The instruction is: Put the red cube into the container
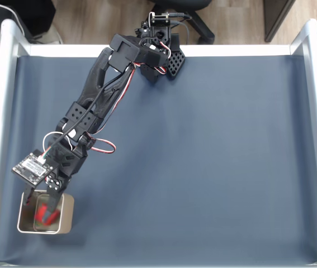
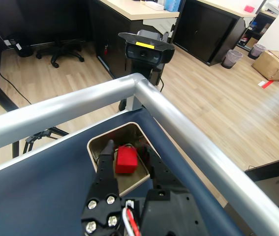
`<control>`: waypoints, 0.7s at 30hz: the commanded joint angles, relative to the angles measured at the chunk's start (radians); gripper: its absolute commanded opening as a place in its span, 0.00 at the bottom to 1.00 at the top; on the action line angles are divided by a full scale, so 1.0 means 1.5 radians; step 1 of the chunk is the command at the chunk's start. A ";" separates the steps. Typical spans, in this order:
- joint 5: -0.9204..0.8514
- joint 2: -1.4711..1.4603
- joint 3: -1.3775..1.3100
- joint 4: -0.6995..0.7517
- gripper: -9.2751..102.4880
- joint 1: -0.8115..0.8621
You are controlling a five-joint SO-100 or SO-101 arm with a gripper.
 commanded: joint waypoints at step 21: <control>-0.007 0.006 -0.015 -0.022 0.31 0.009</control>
